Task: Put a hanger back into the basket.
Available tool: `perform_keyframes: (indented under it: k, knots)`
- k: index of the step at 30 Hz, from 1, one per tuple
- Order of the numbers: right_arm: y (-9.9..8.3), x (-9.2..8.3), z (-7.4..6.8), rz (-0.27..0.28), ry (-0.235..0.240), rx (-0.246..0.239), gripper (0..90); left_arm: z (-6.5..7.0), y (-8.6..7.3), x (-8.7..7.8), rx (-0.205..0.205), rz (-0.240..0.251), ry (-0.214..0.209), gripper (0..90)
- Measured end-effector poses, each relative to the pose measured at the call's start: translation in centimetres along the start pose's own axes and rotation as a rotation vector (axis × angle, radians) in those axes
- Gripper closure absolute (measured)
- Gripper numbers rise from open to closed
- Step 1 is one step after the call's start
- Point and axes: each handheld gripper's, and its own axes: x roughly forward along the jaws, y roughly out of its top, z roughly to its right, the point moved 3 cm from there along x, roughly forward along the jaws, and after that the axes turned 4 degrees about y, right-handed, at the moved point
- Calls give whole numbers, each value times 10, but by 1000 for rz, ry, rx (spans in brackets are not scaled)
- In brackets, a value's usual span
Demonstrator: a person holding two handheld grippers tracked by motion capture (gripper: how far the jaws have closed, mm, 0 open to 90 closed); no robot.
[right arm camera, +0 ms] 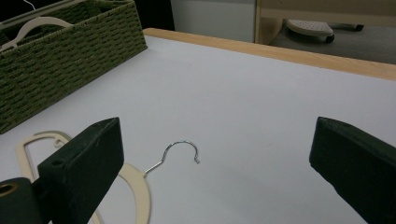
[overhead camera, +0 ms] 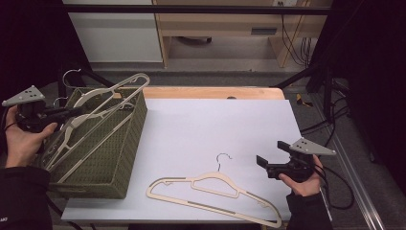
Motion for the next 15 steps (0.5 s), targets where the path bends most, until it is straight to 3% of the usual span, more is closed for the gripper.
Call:
perform_keyframes:
  k: [15]
  knots:
    - [0, 0, 1, -3, -9, -1, 41, -18, -31, -3, -16, -68, 44, 859]
